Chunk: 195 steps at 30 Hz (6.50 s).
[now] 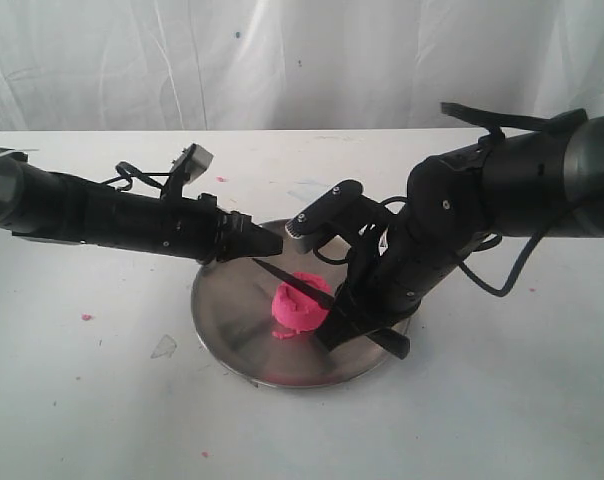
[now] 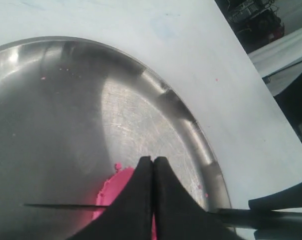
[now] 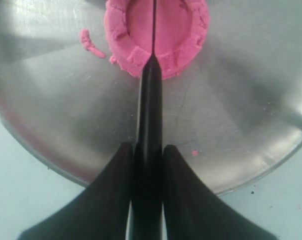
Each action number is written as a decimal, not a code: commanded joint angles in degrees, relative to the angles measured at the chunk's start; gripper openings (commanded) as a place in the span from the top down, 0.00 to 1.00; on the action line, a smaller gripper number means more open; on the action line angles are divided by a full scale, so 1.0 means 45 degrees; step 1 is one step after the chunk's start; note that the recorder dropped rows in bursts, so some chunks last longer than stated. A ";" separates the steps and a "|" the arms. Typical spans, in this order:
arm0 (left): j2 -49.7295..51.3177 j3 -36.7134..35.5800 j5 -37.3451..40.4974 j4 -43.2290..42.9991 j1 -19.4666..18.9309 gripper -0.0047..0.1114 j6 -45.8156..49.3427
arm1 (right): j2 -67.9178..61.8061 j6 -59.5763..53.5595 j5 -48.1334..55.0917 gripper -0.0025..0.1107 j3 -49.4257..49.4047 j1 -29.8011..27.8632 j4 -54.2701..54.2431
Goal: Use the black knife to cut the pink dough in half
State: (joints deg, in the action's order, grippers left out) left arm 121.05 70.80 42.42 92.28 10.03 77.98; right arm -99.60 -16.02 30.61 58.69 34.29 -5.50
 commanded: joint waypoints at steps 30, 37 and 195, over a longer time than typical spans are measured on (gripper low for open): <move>0.0727 0.0425 0.0469 -0.1252 0.0148 0.96 -0.0729 | -0.0342 -0.0116 0.0664 0.98 -0.0001 -0.0153 0.0137; 0.0727 0.0425 0.0469 -0.1252 0.0148 0.96 -0.0729 | -0.0668 -0.0116 0.0453 0.98 -0.0001 -0.0153 0.0137; 0.0822 0.1552 0.0634 -0.2738 -0.0882 0.96 -0.1627 | -0.0731 -0.0057 -0.0591 0.98 0.0014 -0.0153 0.0007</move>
State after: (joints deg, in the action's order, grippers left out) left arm 124.76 77.88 45.04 79.42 5.97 70.77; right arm -103.00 -15.91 28.53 58.69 33.93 -5.26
